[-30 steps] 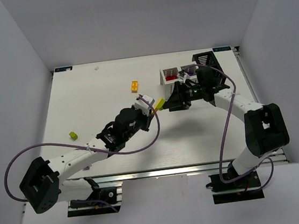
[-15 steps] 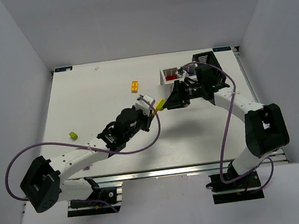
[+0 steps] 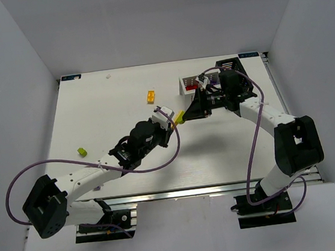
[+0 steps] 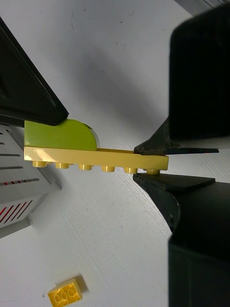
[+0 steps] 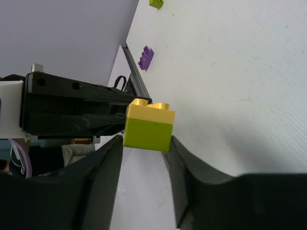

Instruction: Sort the legos into containers by color

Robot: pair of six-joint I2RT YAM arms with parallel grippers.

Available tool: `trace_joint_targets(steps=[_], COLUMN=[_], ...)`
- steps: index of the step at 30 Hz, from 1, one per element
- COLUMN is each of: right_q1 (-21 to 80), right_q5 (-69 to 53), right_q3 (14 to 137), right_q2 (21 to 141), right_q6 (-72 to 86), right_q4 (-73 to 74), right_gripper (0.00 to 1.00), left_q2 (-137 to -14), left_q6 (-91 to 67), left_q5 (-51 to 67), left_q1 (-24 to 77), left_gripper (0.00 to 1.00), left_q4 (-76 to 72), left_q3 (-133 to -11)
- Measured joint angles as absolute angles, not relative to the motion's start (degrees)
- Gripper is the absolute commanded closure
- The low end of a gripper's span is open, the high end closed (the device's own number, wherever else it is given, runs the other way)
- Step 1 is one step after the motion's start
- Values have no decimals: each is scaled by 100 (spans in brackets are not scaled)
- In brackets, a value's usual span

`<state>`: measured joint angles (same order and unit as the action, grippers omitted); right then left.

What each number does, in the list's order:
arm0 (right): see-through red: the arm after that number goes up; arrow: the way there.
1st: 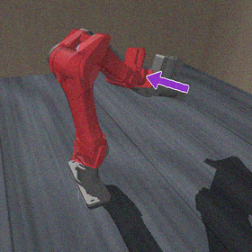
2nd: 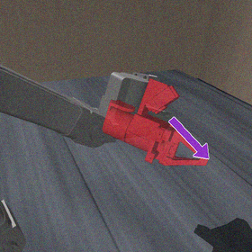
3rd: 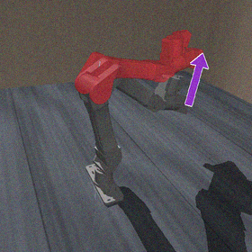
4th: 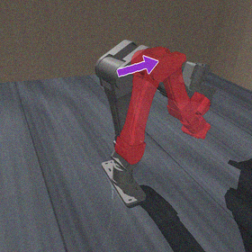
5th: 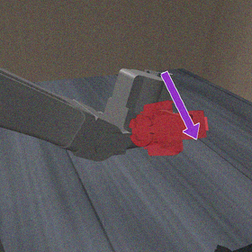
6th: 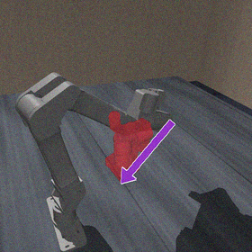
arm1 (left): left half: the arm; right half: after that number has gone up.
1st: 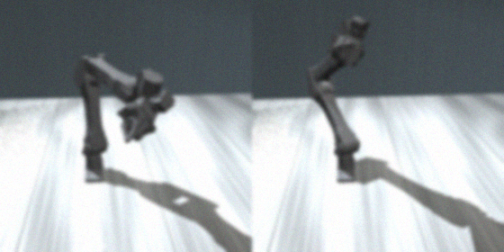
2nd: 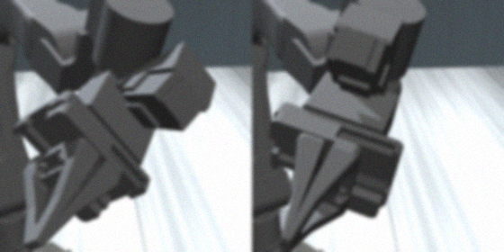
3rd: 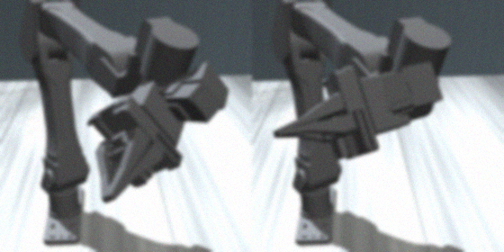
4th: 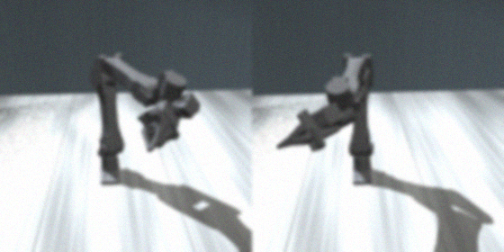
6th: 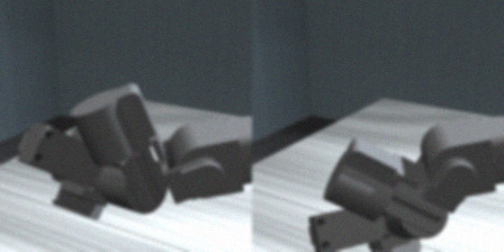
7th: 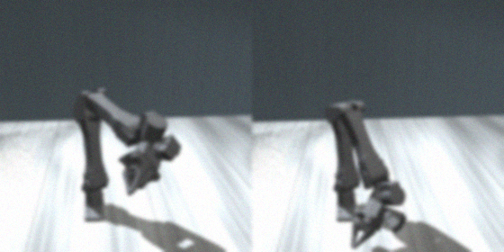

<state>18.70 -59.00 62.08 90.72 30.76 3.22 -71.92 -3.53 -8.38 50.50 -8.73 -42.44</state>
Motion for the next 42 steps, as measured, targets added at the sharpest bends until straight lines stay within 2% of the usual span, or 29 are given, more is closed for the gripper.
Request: trace_joint_targets(steps=[3,5,14,19,23,26,27,29,30,36,42], right_q1=[1859,1861,1855,1879,1879,1861,1861,1861,1861,1828,1778], right_q5=[-5918,-5937,-6016,-6027,-6029,-6034,-6036,-6031,-6038,-6208,-6504], right_q3=[6213,6213,6215,6217,6217,6217,6219,6219,6217,6274,7397], right_q2=[9122,9139,9275,9354,9354,9354,9354,9362,9371,9408,9837], right_q6=[3116,3144,3267,3288,3295,3354,3387,3409,3413,3142,1376], right_q4=[290,287,244,244,242,239,239,202,167,239,2073], right_gripper=[63,64,43,44,52,65,75,86,99,100,100], left_q2=[-7194,-7194,-7205,-7290,-7336,-7343,-7345,-7356,-7356,-7356,-7356], left_q6=[-362,-368,-384,-351,-318,-276,-261,-248,-246,-174,202], left_q5=[-843,-840,-794,-746,-749,-749,-749,-751,-751,-867,-1079], left_q1=[5048,5048,5050,5054,5054,5054,5054,5054,5054,5061,5063], left_gripper=[100,100,100,100,100,100,100,100,100,100,100], left_q4=[-862,-847,-851,-860,-862,-860,-858,-862,-864,-902,-989], left_q3=[-4250,-4250,-4250,-4259,-4274,-4303,-4303,-4303,-4303,-4303,-4357])
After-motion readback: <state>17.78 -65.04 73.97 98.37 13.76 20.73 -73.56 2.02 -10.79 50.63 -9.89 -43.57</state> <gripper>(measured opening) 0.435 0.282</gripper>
